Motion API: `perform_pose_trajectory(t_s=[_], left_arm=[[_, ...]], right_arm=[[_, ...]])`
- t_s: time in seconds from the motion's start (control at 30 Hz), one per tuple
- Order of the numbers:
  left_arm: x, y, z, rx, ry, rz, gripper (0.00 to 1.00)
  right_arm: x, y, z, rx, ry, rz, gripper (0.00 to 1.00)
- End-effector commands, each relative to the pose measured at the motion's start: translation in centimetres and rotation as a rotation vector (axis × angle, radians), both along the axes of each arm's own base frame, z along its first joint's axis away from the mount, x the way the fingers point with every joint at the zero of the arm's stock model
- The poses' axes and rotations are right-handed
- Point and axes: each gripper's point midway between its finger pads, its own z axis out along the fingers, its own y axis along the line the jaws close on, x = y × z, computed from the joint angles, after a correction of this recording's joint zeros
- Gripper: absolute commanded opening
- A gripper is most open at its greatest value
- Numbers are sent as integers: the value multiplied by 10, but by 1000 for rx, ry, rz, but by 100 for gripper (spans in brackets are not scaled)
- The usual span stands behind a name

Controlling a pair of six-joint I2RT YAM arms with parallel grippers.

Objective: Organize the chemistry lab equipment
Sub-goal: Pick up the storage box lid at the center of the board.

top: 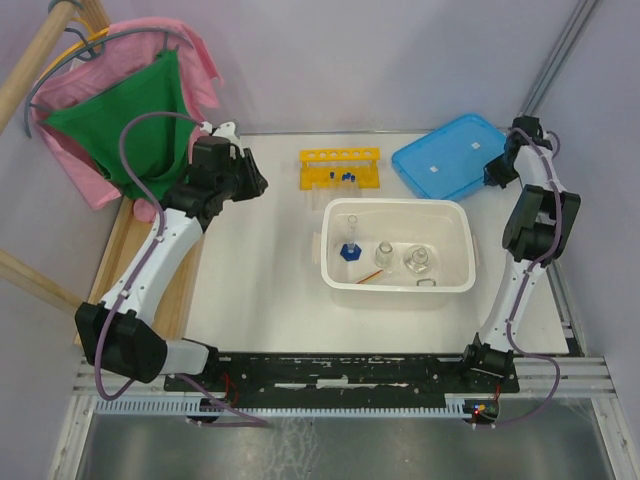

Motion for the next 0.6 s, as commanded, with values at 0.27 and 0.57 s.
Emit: perform_pose_trajectory(t_s=[0.27, 0.57], left_arm=[[-6, -14, 34, -79, -117, -76, 38], [-8, -27, 59, -146, -193, -135, 39]], right_arm=[[14, -22, 212, -203, -413, -54, 1], [-5, 5, 284, -145, -609, -1, 1]])
